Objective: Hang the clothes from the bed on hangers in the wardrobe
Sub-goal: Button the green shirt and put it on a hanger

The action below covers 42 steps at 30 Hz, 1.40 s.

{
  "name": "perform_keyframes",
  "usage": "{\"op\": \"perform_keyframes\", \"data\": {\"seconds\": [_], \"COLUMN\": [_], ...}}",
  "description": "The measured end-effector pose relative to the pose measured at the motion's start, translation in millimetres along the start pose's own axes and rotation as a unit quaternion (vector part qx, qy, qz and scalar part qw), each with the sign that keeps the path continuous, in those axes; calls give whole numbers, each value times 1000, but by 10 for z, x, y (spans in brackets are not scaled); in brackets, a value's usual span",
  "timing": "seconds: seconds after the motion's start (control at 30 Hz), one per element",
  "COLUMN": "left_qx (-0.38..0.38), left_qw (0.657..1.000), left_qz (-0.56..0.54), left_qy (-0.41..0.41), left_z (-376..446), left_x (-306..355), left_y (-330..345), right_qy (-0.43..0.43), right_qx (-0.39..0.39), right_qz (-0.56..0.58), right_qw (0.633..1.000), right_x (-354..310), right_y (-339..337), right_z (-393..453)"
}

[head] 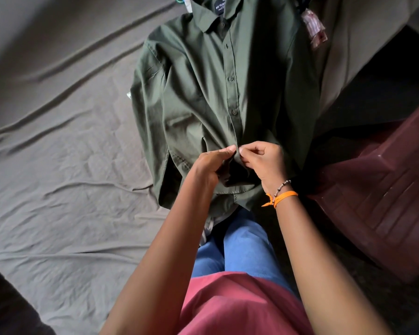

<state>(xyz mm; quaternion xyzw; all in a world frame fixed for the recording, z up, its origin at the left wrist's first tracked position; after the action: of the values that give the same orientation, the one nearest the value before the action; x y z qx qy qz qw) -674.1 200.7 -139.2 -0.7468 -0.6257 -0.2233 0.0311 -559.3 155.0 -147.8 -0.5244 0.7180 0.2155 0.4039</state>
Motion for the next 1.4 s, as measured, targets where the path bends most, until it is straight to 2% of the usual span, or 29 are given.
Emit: {"op": "perform_keyframes", "data": {"seconds": [0.27, 0.43, 0.53, 0.67, 0.7, 0.77, 0.87, 0.97, 1.03, 1.07, 1.13, 1.23, 1.33, 1.4], "left_qx": [16, 17, 56, 98, 89, 19, -82, -103, -103, -93, -33, 111, 117, 112], "left_qw": [998, 988, 973, 958, 956, 966, 979, 986, 988, 989, 992, 981, 976, 974], "left_qz": [66, 133, 184, 236, 252, 241, 175, 110, 80, 78, 78, 134, 178, 167], "left_qy": [-5, 76, 130, 132, 121, 90, 69, 70, 79, 85, 94, 80, 37, 101], "left_z": [57, 8, 71, 168, 191, 211, 197, 231, 215, 191, 190, 210, 225, 247], "left_x": [6, 76, 81, 86, 89, 81, 41, -28, -62, -80, -193, -509, -787, -780], "left_y": [-61, 4, 15, -9, -14, 6, 26, -12, -39, -49, -121, -302, -289, -245], "right_qy": [-39, -72, -80, -27, -11, 19, -9, -56, -66, -66, -30, 5, 6, 5], "right_qx": [49, 52, 65, -11, -43, -100, -111, -78, -30, 9, 76, 97, 77, 91], "right_qz": [-58, -104, -130, -40, -12, 56, 107, -45, -186, -215, -185, -126, -63, -32], "right_qw": [996, 991, 986, 999, 999, 993, 988, 994, 980, 974, 979, 987, 995, 995], "right_x": [51, 46, 39, 87, 84, 87, 114, 322, 531, 618, 717, 769, 756, 752], "right_y": [37, -2, -52, -46, -40, -55, -100, -80, -29, -31, -76, -119, -123, -150], "right_z": [65, 42, 71, 101, 94, 86, 65, 5, -16, -4, 31, 84, 49, 14]}}
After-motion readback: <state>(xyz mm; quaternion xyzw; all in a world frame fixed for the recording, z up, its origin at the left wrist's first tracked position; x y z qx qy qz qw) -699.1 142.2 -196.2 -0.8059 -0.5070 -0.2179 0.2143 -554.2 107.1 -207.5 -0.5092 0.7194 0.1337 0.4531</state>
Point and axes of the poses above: each hand's wrist, its own z-axis towards the middle knuckle, its own y-axis out of the palm, x = y × z, the point moved 4 cm from there along z, towards the middle knuckle, and after that the axes turned 10 degrees about -x, right-handed, at the moved point
